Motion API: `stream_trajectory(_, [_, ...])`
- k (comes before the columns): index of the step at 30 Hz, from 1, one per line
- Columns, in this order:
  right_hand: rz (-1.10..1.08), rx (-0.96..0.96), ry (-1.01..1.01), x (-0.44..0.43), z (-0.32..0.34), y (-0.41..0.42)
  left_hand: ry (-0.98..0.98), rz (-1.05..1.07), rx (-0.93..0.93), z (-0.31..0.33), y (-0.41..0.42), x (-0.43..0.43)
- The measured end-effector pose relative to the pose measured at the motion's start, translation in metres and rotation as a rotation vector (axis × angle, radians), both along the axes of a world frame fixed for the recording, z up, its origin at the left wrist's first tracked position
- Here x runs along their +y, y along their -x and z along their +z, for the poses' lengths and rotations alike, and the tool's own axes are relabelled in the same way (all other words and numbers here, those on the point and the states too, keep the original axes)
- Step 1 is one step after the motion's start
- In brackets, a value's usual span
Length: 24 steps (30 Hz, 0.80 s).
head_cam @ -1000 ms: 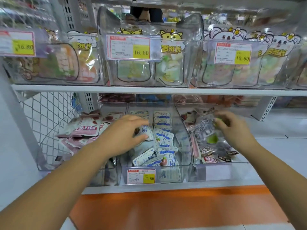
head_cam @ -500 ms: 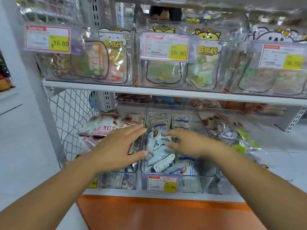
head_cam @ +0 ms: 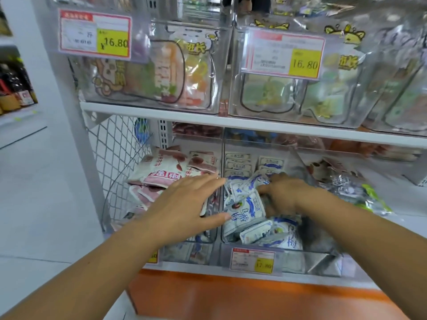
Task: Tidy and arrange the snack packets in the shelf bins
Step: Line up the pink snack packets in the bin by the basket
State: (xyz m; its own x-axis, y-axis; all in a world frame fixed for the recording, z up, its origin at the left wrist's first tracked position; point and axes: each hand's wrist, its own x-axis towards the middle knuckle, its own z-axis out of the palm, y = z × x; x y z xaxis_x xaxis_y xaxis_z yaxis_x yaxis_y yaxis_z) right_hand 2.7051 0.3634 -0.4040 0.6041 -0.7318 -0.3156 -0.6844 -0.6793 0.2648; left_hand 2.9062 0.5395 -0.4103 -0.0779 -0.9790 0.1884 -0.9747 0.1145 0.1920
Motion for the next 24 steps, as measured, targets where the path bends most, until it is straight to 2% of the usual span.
stream_trajectory(5, [-0.073, 0.0, -0.048, 0.003, 0.017, 0.011, 0.031, -0.008, -0.04, -0.004, -0.014, 0.017])
stream_trajectory(7, [-0.082, -0.068, -0.095, 0.011, 0.026, 0.013, 0.048, 0.017, -0.013, -0.005, -0.028, 0.028])
stream_trajectory(8, [-0.079, -0.151, -0.105, 0.017, 0.032, 0.01, 0.056, 0.044, 0.017, -0.004, -0.036, 0.033])
stream_trajectory(10, [-0.042, -0.434, -0.121, 0.036, 0.045, -0.003, 0.084, 0.104, 0.064, -0.001, -0.05, 0.042])
stream_trajectory(12, [0.1, -0.664, -0.181, 0.061, 0.054, -0.026, 0.105, 0.149, 0.101, 0.004, -0.059, 0.051])
stream_trajectory(14, [0.261, -0.641, -0.283, 0.084, 0.054, -0.058, 0.102, 0.181, 0.125, 0.006, -0.065, 0.059])
stream_trajectory(16, [0.334, -0.433, -0.327, 0.092, 0.045, -0.093, 0.101, 0.215, 0.128, 0.005, -0.071, 0.065])
stream_trajectory(18, [0.346, -0.305, -0.274, 0.086, 0.032, -0.122, 0.09, 0.23, 0.134, 0.004, -0.074, 0.066])
stream_trajectory(20, [0.365, -0.311, -0.191, 0.074, 0.025, -0.139, 0.084, 0.226, 0.122, 0.002, -0.077, 0.064])
stream_trajectory(24, [0.372, -0.469, -0.128, 0.05, 0.031, -0.139, 0.082, 0.213, 0.111, 0.0, -0.082, 0.063])
